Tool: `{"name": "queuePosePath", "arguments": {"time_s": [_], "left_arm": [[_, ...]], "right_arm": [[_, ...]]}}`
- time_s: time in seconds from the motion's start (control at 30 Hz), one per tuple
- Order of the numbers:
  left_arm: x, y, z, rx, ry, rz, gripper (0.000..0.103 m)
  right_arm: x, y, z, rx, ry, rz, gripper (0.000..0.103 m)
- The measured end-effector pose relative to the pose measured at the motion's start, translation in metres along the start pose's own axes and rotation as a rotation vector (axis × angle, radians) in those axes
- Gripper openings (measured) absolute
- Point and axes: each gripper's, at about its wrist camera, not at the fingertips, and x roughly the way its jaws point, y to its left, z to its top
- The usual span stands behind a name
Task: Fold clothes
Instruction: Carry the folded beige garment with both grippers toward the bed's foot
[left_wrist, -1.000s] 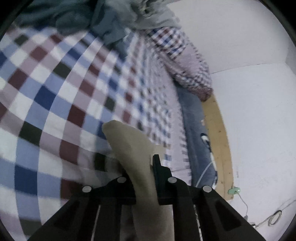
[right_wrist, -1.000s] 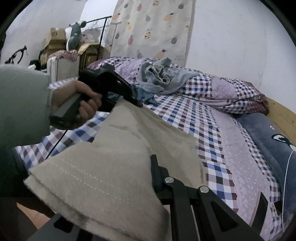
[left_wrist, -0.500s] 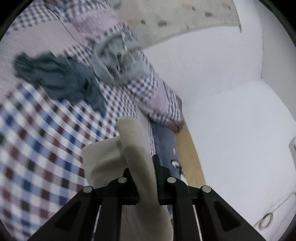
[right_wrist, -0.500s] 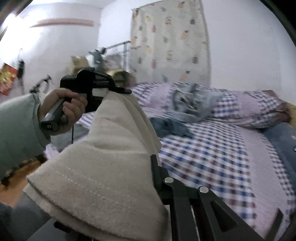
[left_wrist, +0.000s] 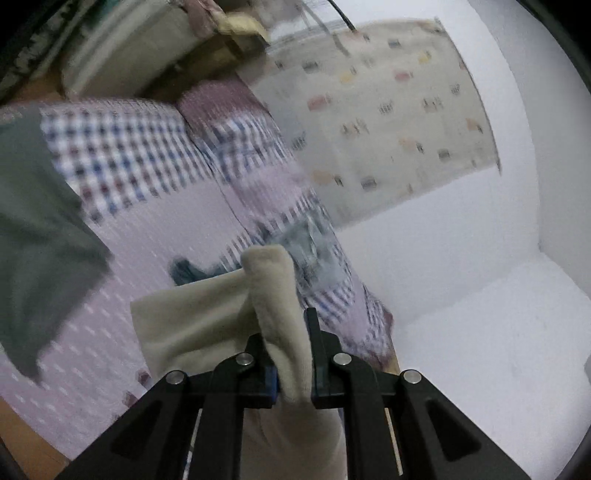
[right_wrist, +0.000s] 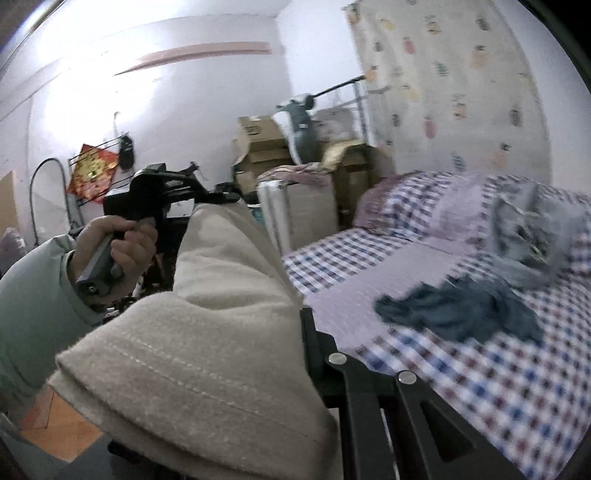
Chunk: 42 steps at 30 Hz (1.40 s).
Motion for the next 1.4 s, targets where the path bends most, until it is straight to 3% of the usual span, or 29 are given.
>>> {"name": "queuePosePath", "arguments": {"time_s": [0.17, 0.37, 0.53, 0.7, 0.83, 0.93, 1.03, 1.17, 1.4], "left_arm": [[-0.02, 0.032, 0.066, -0.009, -0.094, 0.066, 0.01], [-0.009, 0.07, 0.142, 0.002, -0.164, 0.135, 0.01], [-0.005, 0.102, 0.194, -0.017, -0.223, 0.112, 0.01], [-0.016, 0.124, 0.231, 0.053, -0.292, 0.083, 0.009], [-0.033, 0.178, 0.225, 0.064, -0.288, 0.144, 0.008], [-0.052, 0.237, 0.207, 0.0, -0.255, 0.213, 0.008], [-0.081, 0.281, 0.188, -0.055, -0.273, 0.217, 0.008], [-0.104, 0.312, 0.171, -0.093, -0.284, 0.235, 0.008], [-0.121, 0.349, 0.154, -0.144, -0.277, 0.281, 0.008]], "right_arm": [[0.083, 0.004, 0.038, -0.033, 0.012, 0.049, 0.007], [0.193, -0.007, 0.079, -0.078, 0.056, 0.029, 0.007], [0.262, -0.012, 0.111, -0.131, 0.003, -0.022, 0.007], [0.319, 0.01, 0.083, -0.212, 0.017, -0.028, 0.007], [0.364, 0.028, 0.058, -0.275, 0.035, -0.03, 0.008], [0.382, 0.055, 0.007, -0.328, 0.117, 0.02, 0.008], [0.377, 0.093, -0.034, -0.449, 0.119, 0.052, 0.008], [0.371, 0.122, -0.061, -0.52, 0.115, 0.068, 0.008], [0.364, 0.132, -0.092, -0.554, 0.174, 0.063, 0.011]]}}
